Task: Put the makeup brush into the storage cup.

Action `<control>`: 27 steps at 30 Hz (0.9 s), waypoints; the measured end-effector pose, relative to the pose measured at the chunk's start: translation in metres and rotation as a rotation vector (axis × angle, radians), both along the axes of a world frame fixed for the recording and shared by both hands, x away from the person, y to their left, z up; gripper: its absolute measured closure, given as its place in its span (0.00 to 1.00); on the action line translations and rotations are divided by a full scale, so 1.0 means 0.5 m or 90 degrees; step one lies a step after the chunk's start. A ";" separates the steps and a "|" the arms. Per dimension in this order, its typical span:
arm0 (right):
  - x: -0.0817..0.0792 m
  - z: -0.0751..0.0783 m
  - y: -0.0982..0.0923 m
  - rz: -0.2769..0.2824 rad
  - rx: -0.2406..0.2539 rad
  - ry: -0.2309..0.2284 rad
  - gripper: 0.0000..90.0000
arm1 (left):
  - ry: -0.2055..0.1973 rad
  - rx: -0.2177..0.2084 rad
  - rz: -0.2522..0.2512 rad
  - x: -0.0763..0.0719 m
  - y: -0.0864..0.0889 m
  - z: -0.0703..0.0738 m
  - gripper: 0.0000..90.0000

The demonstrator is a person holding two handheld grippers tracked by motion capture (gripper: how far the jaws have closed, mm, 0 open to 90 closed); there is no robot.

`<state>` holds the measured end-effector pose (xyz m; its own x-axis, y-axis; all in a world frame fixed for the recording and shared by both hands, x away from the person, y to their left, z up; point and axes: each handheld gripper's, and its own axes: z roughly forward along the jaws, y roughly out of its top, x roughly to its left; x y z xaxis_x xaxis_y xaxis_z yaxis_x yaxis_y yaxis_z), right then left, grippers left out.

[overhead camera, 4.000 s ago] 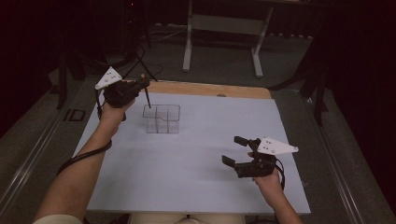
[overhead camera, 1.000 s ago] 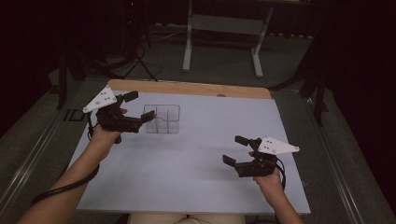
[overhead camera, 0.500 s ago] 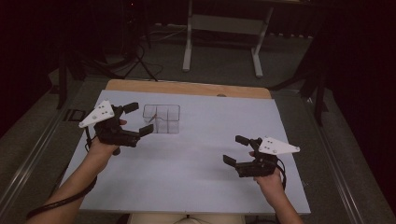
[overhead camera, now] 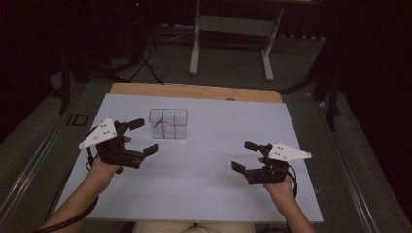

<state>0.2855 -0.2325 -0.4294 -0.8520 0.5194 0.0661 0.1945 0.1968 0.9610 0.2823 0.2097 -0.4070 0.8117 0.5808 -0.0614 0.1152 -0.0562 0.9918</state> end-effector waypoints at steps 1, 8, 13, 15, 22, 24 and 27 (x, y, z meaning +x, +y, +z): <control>-0.001 0.000 0.001 0.001 0.000 -0.001 0.16 | 0.004 -0.004 -0.008 -0.007 -0.002 -0.005 0.03; -0.001 -0.001 0.001 0.001 -0.002 -0.001 0.16 | 0.015 0.002 -0.014 -0.021 -0.002 -0.024 0.03; -0.001 -0.003 0.001 0.001 -0.006 -0.001 0.16 | 0.013 0.007 -0.016 -0.034 0.002 -0.045 0.03; -0.001 -0.003 0.001 0.001 -0.007 0.000 0.16 | 0.017 0.007 -0.019 -0.036 0.003 -0.049 0.03; -0.001 -0.006 0.004 0.002 -0.007 0.000 0.16 | 0.026 0.012 -0.029 -0.042 0.009 -0.076 0.03; -0.001 -0.007 0.004 0.005 -0.005 -0.001 0.16 | 0.027 0.018 -0.029 -0.045 0.008 -0.085 0.03; -0.002 -0.009 0.005 0.006 -0.007 -0.002 0.16 | 0.034 0.011 -0.033 -0.048 0.007 -0.102 0.03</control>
<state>0.2843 -0.2302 -0.4338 -0.8569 0.5123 0.0575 0.1897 0.2096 0.9592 0.2583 0.2133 -0.4578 0.8366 0.5395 -0.0952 0.1640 -0.0809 0.9831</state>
